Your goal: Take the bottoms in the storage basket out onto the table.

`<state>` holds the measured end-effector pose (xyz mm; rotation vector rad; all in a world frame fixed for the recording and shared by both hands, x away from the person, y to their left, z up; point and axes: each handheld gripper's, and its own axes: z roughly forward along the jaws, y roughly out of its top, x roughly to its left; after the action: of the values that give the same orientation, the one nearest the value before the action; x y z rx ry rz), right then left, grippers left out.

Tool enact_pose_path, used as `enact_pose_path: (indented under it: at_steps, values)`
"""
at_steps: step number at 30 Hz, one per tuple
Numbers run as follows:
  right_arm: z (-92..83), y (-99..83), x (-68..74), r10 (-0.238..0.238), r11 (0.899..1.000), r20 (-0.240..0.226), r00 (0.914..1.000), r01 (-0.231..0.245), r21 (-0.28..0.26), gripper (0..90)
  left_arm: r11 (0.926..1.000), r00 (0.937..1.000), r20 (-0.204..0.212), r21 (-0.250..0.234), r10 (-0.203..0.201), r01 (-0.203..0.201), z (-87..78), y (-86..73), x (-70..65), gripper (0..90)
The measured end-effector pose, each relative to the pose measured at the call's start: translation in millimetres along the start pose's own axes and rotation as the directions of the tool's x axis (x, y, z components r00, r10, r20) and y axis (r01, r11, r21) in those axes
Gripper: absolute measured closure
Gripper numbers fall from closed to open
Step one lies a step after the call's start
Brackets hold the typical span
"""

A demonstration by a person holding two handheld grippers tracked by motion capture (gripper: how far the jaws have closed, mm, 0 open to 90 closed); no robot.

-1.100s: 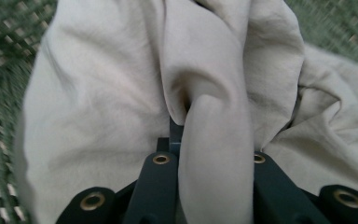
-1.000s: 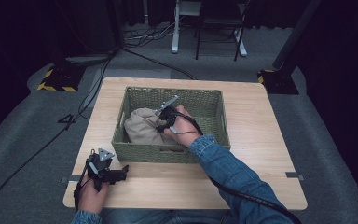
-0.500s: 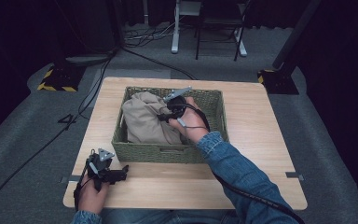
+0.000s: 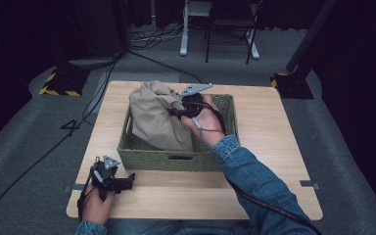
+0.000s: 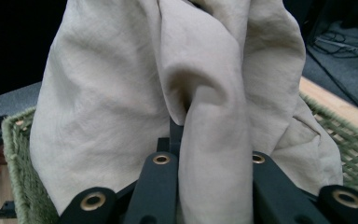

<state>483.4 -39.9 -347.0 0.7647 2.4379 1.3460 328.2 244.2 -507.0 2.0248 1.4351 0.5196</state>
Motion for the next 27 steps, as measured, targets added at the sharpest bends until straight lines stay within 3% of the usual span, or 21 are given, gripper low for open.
enact_pose_path:
  at_steps: [12, 18, 27]
  values:
    - [-23.8, 12.3, -7.2, 0.008, 0.997, 0.030, 0.9995, -0.006, -0.078, 82.0, 1.0000, 1.0000, 0.000, 0.000, 0.000, 0.000, 0.0, 0.0, 0.0, 0.0]
    - [-30.8, 12.1, -10.5, 0.014, 0.988, 0.057, 0.9983, -0.005, -0.151, 82.0, 1.0000, 1.0000, 0.000, 0.000, 0.000, 0.000, 0.0, 0.0, 0.0, 0.0]
    - [-41.5, 15.2, -14.8, 0.033, 0.984, 0.064, 0.9974, -0.022, -0.176, 82.0, 1.0000, 1.0000, 0.000, 0.000, 0.001, -0.001, 0.0, 0.1, 0.1, 0.0]
